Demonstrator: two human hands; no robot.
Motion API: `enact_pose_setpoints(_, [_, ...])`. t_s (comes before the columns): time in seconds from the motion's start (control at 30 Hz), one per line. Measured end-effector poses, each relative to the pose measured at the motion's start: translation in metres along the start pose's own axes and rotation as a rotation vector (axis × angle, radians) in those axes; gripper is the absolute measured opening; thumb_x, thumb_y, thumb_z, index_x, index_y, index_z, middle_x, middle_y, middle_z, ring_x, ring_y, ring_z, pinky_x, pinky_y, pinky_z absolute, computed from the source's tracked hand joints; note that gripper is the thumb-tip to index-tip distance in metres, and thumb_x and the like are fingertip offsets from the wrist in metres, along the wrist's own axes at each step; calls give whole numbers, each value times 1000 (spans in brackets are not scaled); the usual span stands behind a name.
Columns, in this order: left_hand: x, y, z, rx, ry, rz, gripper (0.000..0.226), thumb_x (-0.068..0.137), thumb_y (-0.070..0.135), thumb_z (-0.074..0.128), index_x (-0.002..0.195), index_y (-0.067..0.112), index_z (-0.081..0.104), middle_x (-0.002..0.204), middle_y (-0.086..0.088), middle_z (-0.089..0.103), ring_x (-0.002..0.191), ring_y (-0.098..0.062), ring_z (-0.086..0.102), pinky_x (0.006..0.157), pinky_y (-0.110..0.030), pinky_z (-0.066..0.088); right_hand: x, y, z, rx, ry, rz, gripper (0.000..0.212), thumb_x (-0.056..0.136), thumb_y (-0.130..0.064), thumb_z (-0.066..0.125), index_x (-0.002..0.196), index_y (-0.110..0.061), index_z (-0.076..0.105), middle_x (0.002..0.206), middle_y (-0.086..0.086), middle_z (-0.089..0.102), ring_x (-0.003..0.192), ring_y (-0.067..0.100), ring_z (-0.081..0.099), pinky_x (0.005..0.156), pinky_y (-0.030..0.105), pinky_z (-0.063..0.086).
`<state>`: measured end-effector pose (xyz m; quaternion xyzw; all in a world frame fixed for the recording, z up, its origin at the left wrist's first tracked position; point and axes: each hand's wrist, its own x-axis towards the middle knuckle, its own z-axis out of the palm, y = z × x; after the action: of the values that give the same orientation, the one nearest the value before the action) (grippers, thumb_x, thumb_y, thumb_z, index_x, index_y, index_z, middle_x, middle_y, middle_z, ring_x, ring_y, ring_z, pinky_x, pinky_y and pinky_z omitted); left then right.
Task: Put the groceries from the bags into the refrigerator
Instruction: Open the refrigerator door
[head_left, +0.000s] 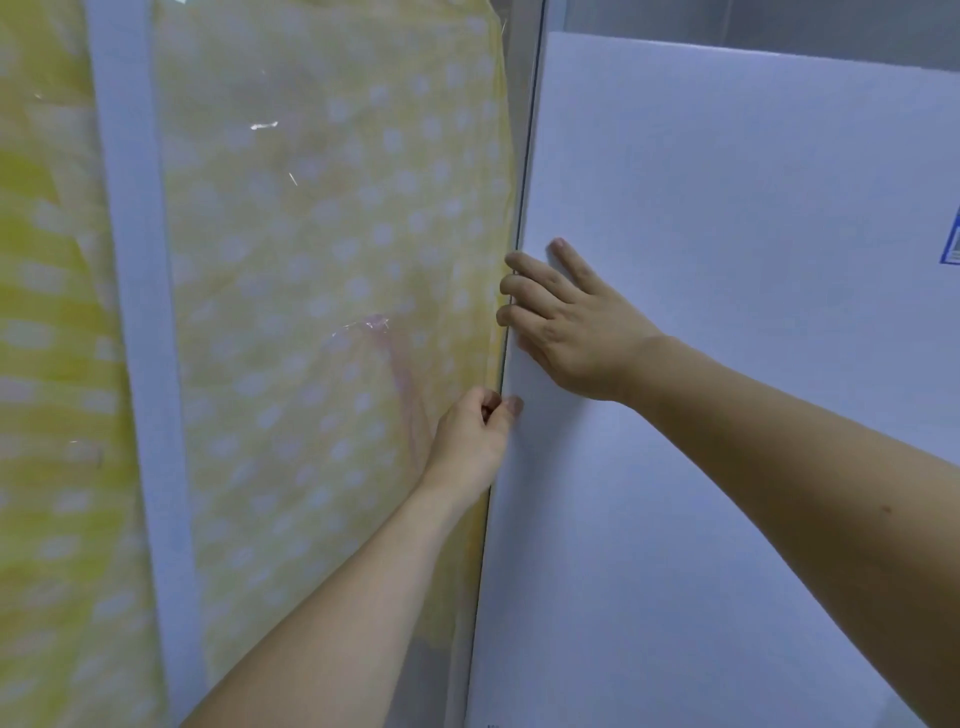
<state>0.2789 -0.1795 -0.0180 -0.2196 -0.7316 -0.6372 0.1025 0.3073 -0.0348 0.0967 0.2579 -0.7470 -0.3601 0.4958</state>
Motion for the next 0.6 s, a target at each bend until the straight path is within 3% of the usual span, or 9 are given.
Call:
enact_pose_setpoints(0.17, [-33,16,-4,32,15,15,23,99,38,56,97,15,59,81,8,57,72,-13,51,66,-26,42,-3,-4,-37,-15,-35,-20,29,101,-22,39,111,-12,64,127,8,59,139,30,40,115,56,26])
enact_pose_setpoints(0.33, [-75,39,-7,63,41,49,21,99,32,57,95,11,58,76,7,55,69,-13,48,54,-12,36,-17,-8,-77,0,-22,-18,25,101,-22,43,112,-12,63,129,8,57,141,30,38,114,56,27])
enact_pose_setpoints(0.6, [-150,78,3,114,124,61,22,99,27,58,87,9,53,74,1,54,67,-16,44,53,-15,34,-42,-7,-145,83,27,-53,30,100,-22,37,111,-12,63,127,8,57,139,31,40,113,55,28])
